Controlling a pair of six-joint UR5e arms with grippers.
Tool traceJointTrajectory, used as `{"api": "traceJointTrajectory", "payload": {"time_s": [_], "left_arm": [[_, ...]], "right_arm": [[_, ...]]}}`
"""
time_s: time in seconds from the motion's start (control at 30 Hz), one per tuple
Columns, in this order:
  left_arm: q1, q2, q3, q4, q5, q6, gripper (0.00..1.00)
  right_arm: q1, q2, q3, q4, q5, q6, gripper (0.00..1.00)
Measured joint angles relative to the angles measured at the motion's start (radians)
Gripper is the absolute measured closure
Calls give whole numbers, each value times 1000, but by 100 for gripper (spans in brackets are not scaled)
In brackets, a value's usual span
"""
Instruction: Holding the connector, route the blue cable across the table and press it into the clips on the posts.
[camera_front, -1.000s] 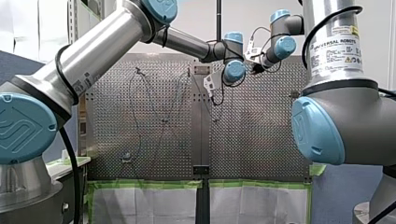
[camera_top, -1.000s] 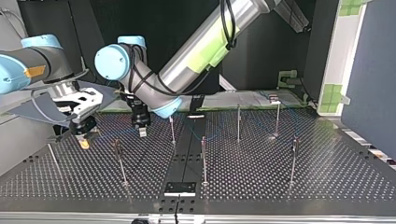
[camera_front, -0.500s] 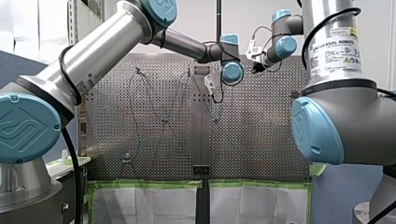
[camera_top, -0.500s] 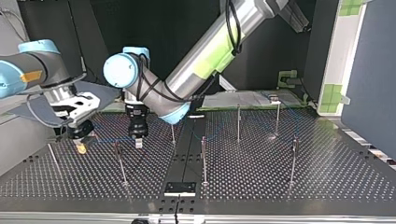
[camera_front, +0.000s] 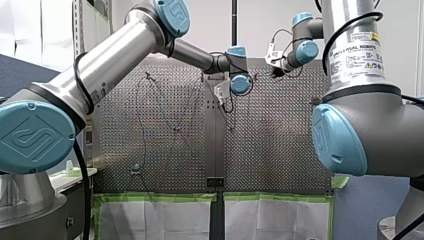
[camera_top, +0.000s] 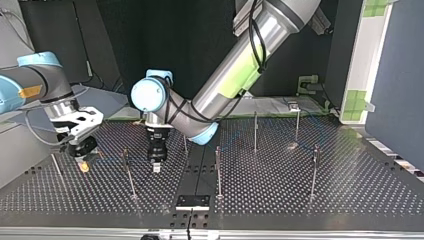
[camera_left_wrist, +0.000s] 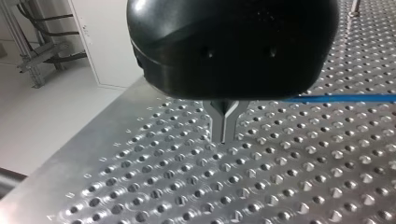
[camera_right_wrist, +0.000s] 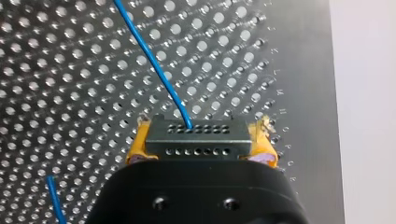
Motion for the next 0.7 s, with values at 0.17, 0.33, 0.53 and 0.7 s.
{"api": "traceJointTrajectory", "payload": {"time_s": [0.17,0.33,0.53,0.7], "left_arm": [[1,-4,1,-8,9,-4,100],[-3,-4,1,-25,16,-18,85],[-13,-4,1,-50,17,-30,15],[-20,-4,1,-80,17,-36,0]], "right_arm": [[-7,4,-5,0,-1,0,100],[-9,7,-5,0,-3,0,100],[-9,9,-5,0,-5,-2,100],[-8,11,-5,0,-5,-3,100]]}}
